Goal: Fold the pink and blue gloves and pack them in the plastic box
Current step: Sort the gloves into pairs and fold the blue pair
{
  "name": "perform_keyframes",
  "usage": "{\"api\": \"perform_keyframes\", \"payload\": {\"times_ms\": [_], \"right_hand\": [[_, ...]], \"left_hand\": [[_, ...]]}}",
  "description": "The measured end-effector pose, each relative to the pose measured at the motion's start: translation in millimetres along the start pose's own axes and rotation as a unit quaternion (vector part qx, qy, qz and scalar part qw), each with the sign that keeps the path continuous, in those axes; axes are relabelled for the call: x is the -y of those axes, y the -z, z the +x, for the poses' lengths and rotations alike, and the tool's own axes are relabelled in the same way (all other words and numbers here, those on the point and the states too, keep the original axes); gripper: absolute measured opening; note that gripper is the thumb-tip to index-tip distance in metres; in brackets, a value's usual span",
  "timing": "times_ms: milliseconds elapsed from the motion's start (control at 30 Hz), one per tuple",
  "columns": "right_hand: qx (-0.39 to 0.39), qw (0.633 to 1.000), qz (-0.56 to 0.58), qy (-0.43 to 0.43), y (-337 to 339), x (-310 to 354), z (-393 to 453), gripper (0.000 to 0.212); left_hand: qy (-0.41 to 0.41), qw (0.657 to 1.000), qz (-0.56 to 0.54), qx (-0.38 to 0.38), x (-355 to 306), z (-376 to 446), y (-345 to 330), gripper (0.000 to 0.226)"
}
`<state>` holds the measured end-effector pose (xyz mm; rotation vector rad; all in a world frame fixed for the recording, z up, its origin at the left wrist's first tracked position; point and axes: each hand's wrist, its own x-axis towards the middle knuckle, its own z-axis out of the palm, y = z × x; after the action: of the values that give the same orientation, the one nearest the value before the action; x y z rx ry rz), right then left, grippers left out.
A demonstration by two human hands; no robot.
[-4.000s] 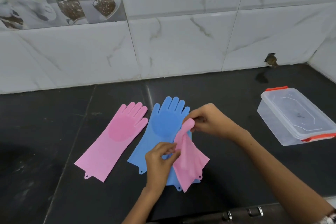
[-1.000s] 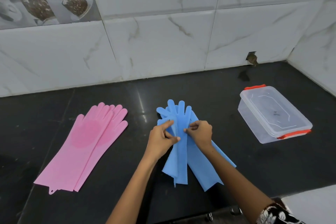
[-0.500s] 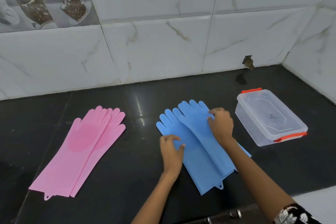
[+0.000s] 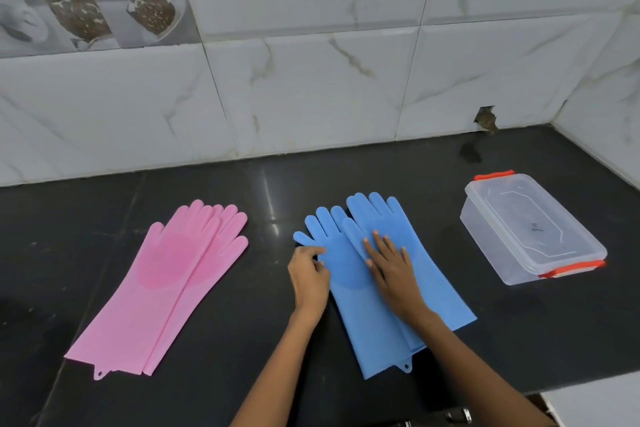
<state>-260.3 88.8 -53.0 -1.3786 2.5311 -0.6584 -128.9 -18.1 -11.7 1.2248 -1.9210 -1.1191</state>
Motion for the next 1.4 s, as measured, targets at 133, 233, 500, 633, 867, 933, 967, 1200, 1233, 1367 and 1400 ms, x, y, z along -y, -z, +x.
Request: {"api": "perform_keyframes", "payload": {"times_ms": [133, 233, 500, 633, 867, 933, 967, 1200, 1233, 1367, 1400], "right_hand": [[-0.002, 0.998, 0.042, -0.041, -30, 53, 0, 0.049], [-0.007, 0.996, 0.072, -0.058, -45, 86, 4, 0.048], [-0.157, 0.971, -0.015, -0.181, 5, 47, 19, 0.035], [-0.141, 0.969, 0.029, -0.202, 8, 37, 23, 0.029], [-0.215, 0.941, 0.103, -0.239, 20, 7, 20, 0.013], [-0.224, 0.938, 0.089, -0.248, 25, -3, 15, 0.013], [-0.225, 0.938, 0.079, -0.250, 26, -5, 13, 0.014], [-0.132, 0.983, -0.064, -0.110, 6, 11, 0, 0.045], [-0.101, 0.989, -0.064, -0.082, 2, 13, 0, 0.049], [-0.009, 0.990, -0.129, -0.048, -7, 5, 7, 0.068], [-0.008, 0.990, -0.136, -0.044, -7, 1, 8, 0.071]], "left_hand": [[-0.029, 0.999, 0.020, -0.026, 20, 15, 36, 0.037], [-0.024, 0.998, 0.043, -0.029, 35, 27, 58, 0.038], [-0.150, 0.951, 0.244, 0.117, 45, 9, 26, 0.048], [-0.163, 0.922, 0.324, 0.138, 58, 4, 9, 0.056], [-0.171, 0.914, 0.350, 0.115, 64, 2, 5, 0.057], [-0.170, 0.911, 0.357, 0.119, 64, 2, 6, 0.057], [-0.168, 0.911, 0.357, 0.121, 64, 2, 6, 0.057], [-0.167, 0.914, 0.350, 0.118, 67, -1, 7, 0.058], [-0.168, 0.914, 0.350, 0.116, 68, -2, 9, 0.059], [-0.165, 0.916, 0.349, 0.106, 71, -4, 11, 0.061], [-0.162, 0.916, 0.352, 0.105, 70, -4, 11, 0.062]]}}
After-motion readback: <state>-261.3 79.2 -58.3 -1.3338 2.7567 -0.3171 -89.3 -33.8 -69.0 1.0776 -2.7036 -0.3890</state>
